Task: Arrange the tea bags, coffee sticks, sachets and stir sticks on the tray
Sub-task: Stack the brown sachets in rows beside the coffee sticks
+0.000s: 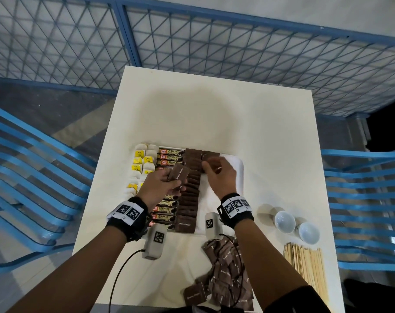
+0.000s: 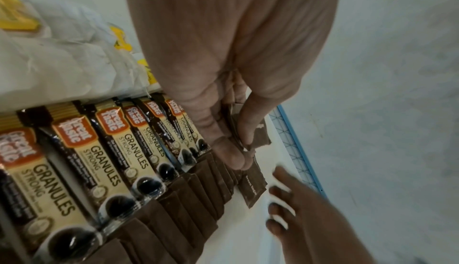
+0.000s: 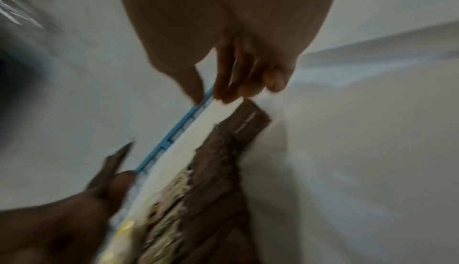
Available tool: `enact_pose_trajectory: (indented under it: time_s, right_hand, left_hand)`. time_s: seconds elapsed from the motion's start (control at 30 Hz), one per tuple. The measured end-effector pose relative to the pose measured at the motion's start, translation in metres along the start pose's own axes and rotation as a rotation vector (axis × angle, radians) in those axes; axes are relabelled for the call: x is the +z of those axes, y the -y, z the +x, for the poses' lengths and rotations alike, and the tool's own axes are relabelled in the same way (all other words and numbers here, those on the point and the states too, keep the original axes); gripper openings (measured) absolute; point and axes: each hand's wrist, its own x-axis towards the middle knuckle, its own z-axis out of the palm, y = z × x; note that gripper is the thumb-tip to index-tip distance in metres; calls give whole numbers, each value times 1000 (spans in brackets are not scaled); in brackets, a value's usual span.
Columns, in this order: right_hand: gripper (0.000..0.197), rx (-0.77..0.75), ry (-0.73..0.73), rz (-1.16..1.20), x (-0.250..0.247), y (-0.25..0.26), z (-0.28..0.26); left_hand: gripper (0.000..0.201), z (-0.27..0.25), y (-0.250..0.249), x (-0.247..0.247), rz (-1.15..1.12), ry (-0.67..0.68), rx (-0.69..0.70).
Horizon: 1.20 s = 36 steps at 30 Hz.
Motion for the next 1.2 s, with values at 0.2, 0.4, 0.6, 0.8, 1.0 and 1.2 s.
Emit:
enact_pose_trajectory:
  time_s: [0.2, 0.4, 0.6, 0.8, 1.0, 1.2]
  right_hand:
    - [23, -234, 388, 0, 17, 26, -11]
    - [12, -216, 286, 17, 18, 20, -5]
    - [14, -104, 172, 92, 22, 15, -9]
    - [15, -14, 255, 251, 14, 8, -13]
    - [24, 94, 326, 396, 1, 2, -19]
    - [11, 120, 244, 238, -13, -6, -12]
  left_hand:
    - [19, -1, 0, 2, 181, -21, 5]
    - [14, -3, -3, -3, 95, -48, 8]
    - [21, -8, -8, 3, -109, 13, -59]
    - [20, -6, 1, 1, -66, -16, -21]
    - [17, -7, 4, -2, 73, -28, 36]
    - [9, -4, 4, 4, 301, -33, 67]
